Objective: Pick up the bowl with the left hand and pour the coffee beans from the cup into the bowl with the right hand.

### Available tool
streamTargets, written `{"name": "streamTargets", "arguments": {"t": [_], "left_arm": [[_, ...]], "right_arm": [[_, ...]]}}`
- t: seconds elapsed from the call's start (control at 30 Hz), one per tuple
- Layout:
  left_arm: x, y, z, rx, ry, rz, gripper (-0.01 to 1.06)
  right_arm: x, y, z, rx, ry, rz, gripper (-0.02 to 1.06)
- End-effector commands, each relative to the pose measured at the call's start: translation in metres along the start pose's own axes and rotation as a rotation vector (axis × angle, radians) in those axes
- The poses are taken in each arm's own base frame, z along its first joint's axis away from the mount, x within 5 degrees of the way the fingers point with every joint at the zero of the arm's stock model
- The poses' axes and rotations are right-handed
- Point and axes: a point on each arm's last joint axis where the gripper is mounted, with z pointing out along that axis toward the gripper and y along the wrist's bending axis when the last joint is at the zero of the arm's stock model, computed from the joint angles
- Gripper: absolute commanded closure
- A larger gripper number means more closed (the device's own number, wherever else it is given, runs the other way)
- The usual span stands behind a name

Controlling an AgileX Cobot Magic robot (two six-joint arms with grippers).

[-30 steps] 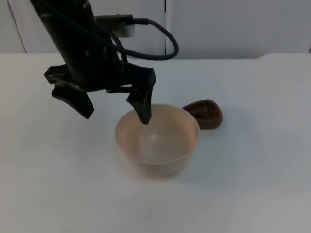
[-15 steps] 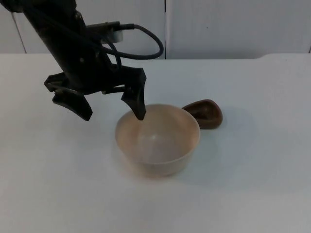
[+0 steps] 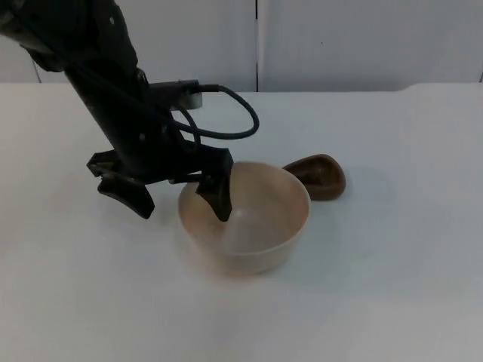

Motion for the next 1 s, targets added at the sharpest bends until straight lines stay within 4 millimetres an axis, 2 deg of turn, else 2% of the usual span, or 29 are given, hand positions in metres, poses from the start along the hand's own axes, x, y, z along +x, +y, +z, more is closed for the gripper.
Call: {"name": "streamTargets", "arguments": {"t": [0.0,0.1,0.4,0.7,0.8,0.93,0.97], "left_arm": [[-0.003,0.0,0.0,0.008,-0.023,-0.004,0.05],[-0.003,0.001,0.002,0.005,-0.028,0.001,0.05],[-0.008,0.021,-0.004,0.071,-0.062,-0.073,0.05],[-0.008,0.02,-0.004,0.068,-0.062,-0.057,0.05],[-0.008,0.02,-0.004,0.068,-0.062,-0.057,0.07],[-0.008,0.017,-0.003,0.067,-0.061,-0.045,0.23],[-0.008,0.017,-0.003,0.067,-0.061,-0.045,0.23]], "right_arm": [[0.0,0.0,0.0,0.007,-0.003,0.001,-0.01],[0.0,0.0,0.0,0.007,-0.003,0.001,-0.01],[0.0,0.0,0.0,0.007,-0.003,0.001,-0.01],[0.0,0.0,0.0,0.007,-0.003,0.001,-0.01],[0.0,0.0,0.0,0.007,-0.003,0.001,-0.01],[0.0,0.0,0.0,0.007,-0.003,0.001,-0.01],[0.0,0.0,0.0,0.007,-0.003,0.001,-0.01]]}}
